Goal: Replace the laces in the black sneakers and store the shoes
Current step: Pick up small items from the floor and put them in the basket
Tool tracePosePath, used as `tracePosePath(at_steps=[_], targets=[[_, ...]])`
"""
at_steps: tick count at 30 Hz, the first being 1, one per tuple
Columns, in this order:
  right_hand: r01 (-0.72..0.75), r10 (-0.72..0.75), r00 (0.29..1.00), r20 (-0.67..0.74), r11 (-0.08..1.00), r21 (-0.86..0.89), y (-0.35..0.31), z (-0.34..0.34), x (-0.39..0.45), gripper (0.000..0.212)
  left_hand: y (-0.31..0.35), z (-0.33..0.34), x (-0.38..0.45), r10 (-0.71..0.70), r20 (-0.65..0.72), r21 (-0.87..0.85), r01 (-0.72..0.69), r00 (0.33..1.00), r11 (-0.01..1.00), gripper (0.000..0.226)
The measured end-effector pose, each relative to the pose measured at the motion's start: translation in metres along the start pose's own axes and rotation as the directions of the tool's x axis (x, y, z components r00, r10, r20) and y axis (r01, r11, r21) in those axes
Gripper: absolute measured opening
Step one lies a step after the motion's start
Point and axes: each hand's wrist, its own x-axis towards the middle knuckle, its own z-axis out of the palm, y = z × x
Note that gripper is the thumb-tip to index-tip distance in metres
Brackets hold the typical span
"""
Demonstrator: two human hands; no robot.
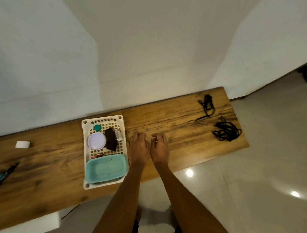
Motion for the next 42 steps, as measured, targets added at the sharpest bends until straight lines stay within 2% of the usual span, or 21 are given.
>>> tracePosePath(at_steps=[7,11,14,18,23,25,30,35,39,42], targets=[[-0.111,0.117,0.981,-0.154,0.993,0.042,0.089,-0.11,0.02,0.024,0.133,0.05,-0.032,0.129,0.146,0.046,-0.137,0.981,0.99,0.03],[-0.136,0.141,0.968,-0.21,0.99,0.035,0.156,-0.168,0.053,0.024,0.211,0.095,-0.031,0.177,0.145,-0.019,-0.176,0.973,0.984,0.027],[-0.123,0.113,0.976,-0.189,0.991,-0.044,0.204,-0.201,0.079,0.023,0.256,0.127,-0.023,0.143,0.122,-0.046,-0.138,0.982,0.989,0.026],[-0.13,0.104,0.973,-0.207,0.984,-0.118,0.246,-0.23,0.128,0.03,0.292,0.169,-0.003,0.049,0.101,-0.083,-0.04,0.994,0.996,0.025],[-0.276,0.251,0.958,-0.141,0.94,-0.2,0.28,-0.248,0.174,0.049,0.304,0.196,0.015,0.027,0.095,-0.058,-0.022,0.995,0.998,0.025],[-0.329,0.316,0.944,-0.09,0.921,-0.209,0.288,-0.249,0.18,0.045,0.302,0.199,0.015,0.015,0.091,-0.055,-0.01,0.996,0.998,0.025],[-0.23,0.23,0.973,-0.002,0.972,-0.056,0.285,-0.25,0.179,0.021,0.302,0.192,0.01,-0.009,0.066,-0.06,0.013,0.998,0.998,0.023],[-0.044,0.044,0.999,0.0,0.999,0.005,0.246,-0.262,0.152,0.025,0.308,0.159,0.005,-0.023,0.044,-0.134,0.029,0.999,0.991,0.022],[0.007,0.0,0.997,-0.078,0.996,0.093,0.202,-0.273,0.127,0.036,0.311,0.111,-0.006,-0.021,0.041,-0.262,0.031,0.999,0.965,0.025],[0.055,-0.032,0.995,-0.099,0.971,0.235,0.15,-0.299,0.099,0.03,0.309,0.062,-0.022,-0.01,-0.006,-0.387,0.007,1.0,0.922,0.026]])
